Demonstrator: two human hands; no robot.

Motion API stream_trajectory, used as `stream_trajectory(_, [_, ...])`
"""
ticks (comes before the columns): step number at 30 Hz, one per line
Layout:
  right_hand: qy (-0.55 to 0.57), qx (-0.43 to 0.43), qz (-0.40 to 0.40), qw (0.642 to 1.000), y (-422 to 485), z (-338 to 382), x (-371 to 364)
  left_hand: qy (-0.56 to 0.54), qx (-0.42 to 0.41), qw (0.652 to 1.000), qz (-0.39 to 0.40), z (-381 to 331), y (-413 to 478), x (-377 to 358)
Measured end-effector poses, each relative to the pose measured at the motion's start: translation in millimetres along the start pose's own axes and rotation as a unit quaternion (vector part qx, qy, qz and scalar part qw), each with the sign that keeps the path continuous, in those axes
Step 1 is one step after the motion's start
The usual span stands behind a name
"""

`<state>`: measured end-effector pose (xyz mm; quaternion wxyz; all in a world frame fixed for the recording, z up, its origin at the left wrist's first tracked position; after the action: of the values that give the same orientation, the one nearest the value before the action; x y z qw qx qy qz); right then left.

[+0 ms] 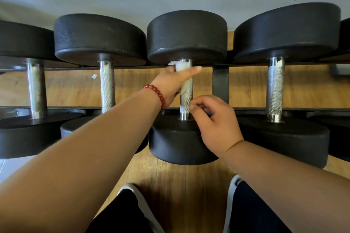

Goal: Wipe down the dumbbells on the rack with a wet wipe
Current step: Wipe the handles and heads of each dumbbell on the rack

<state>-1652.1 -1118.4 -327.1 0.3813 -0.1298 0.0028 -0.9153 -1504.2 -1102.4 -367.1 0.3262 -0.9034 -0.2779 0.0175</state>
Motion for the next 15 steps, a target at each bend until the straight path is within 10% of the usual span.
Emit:
stream_trajectory(5, [-0.001, 0.000, -0.001, 1.000, -1, 2, 0, -0.029, -0.010, 0.998, -0.060, -2, -1, 5])
stream_trajectory(15, [0.009, 0.009, -0.006, 1.000, 0, -2, 0, -0.104, 0.027, 0.992, 0.062, -10, 3, -20])
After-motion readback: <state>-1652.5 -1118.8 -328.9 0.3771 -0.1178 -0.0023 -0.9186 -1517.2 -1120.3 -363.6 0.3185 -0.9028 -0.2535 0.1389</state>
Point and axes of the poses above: each hand's wrist, its own y-axis towards the middle knuckle, its own x-axis out of the back of the hand, z = x × y, the point moved 8 cm from there along y, towards the middle knuckle, and after that the axes turned 9 degrees about y, right-handed, at the moved point
